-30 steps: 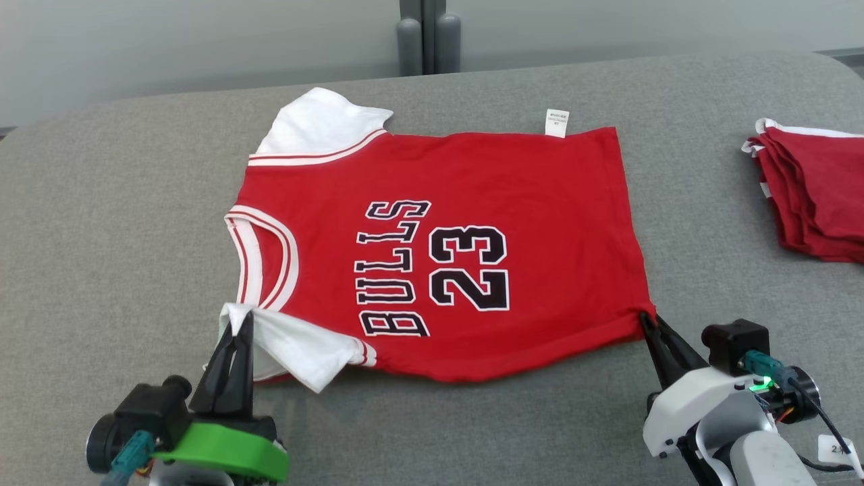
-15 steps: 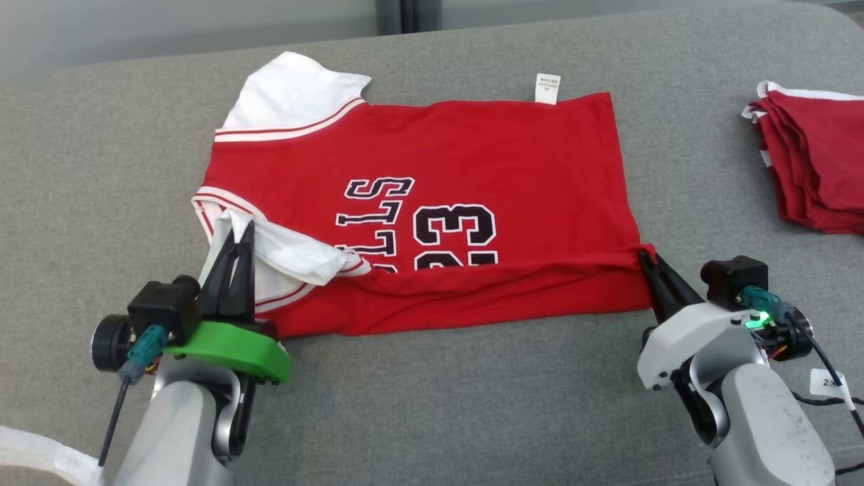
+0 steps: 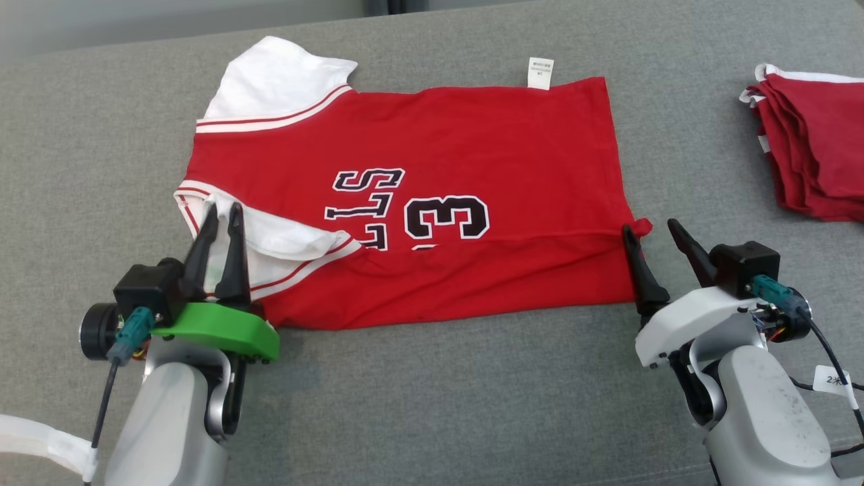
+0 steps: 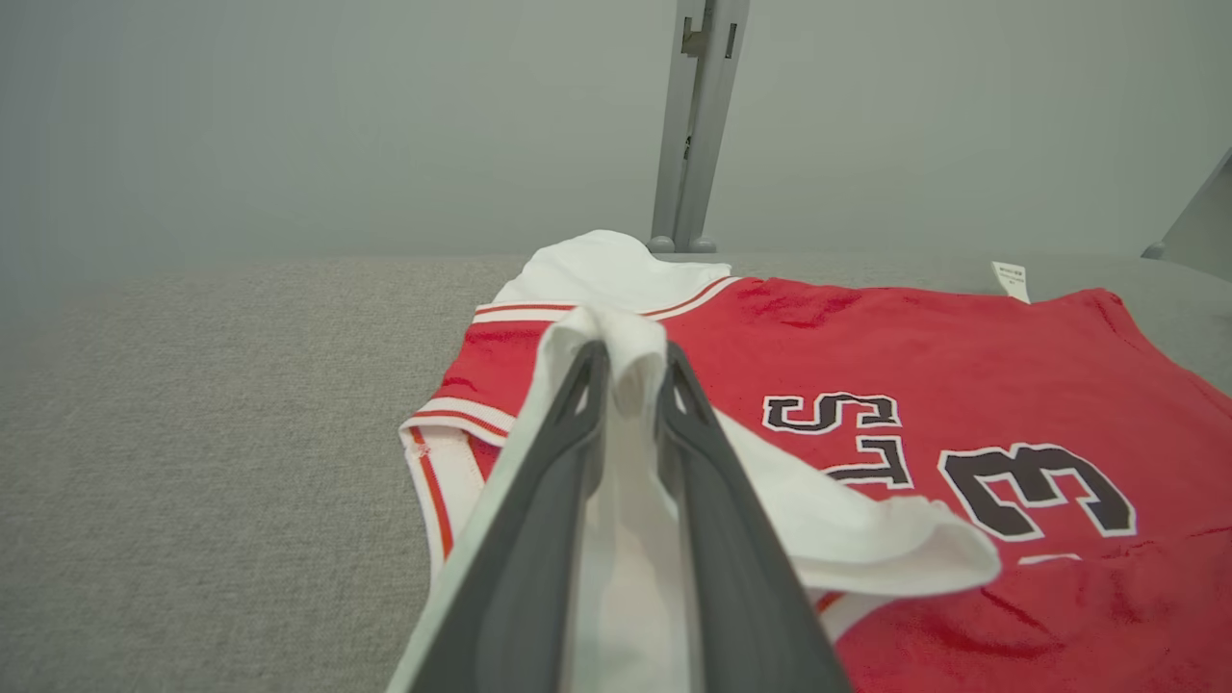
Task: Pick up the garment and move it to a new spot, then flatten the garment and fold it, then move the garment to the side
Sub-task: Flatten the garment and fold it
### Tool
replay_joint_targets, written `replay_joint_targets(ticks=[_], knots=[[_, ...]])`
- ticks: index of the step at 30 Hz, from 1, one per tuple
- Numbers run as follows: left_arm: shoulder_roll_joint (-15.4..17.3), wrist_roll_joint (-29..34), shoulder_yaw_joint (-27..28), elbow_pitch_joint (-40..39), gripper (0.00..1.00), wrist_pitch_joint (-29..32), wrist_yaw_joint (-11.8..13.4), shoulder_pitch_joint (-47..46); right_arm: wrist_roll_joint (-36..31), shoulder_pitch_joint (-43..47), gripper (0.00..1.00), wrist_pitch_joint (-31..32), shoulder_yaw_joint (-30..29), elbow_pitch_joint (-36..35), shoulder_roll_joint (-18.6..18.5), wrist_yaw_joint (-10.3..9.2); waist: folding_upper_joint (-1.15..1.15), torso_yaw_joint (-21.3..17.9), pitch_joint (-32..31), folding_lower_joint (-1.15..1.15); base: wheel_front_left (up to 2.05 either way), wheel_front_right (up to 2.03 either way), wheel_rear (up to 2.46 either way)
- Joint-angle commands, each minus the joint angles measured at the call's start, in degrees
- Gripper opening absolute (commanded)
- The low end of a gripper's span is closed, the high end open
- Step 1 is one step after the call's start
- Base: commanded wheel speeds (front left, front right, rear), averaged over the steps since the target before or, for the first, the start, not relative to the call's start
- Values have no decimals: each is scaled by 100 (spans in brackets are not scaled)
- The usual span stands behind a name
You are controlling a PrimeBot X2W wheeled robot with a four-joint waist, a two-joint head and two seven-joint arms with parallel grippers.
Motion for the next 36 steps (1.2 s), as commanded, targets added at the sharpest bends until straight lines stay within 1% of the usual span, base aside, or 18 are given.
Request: replay_joint_targets(ticks=[1,5,9,14,17,21,27,31,36], knots=[[-7,56,72,-134,100,-27,16,43,43,38,100,-100,-48,-66,-19,-9,0,27,-52,0,0,0,0],[-38,45,201,-488,100,-23,-45,297,85,228,100,-263,-122,-230,-18,-9,0,67,-182,0,0,0,0],[-55,-15,299,-758,100,-24,-86,667,33,466,100,-298,-202,-404,-18,-9,0,95,-349,0,0,0,0],[-44,-237,384,-753,100,5,-125,1183,24,823,100,-240,-198,-538,-17,-9,0,129,-596,0,0,0,0],[-49,-462,471,-684,100,227,-127,1477,88,1031,100,-195,-158,-599,-18,-9,0,160,-729,0,0,0,0],[-80,-837,588,-595,100,723,-98,1721,132,1237,100,-141,-109,-686,-18,-9,0,176,-794,0,0,0,0],[-153,-1349,727,-359,100,1346,-16,1719,106,1298,100,-35,-46,-816,-21,-9,0,85,-695,0,0,0,0],[-212,-1592,837,-180,100,1476,-4,1513,22,1217,100,25,-27,-866,-19,-9,0,-14,-559,0,0,0,0],[-237,-1786,903,81,100,1489,-1,1276,-37,1152,100,107,-39,-958,-18,-9,0,-132,-382,0,0,0,0]])
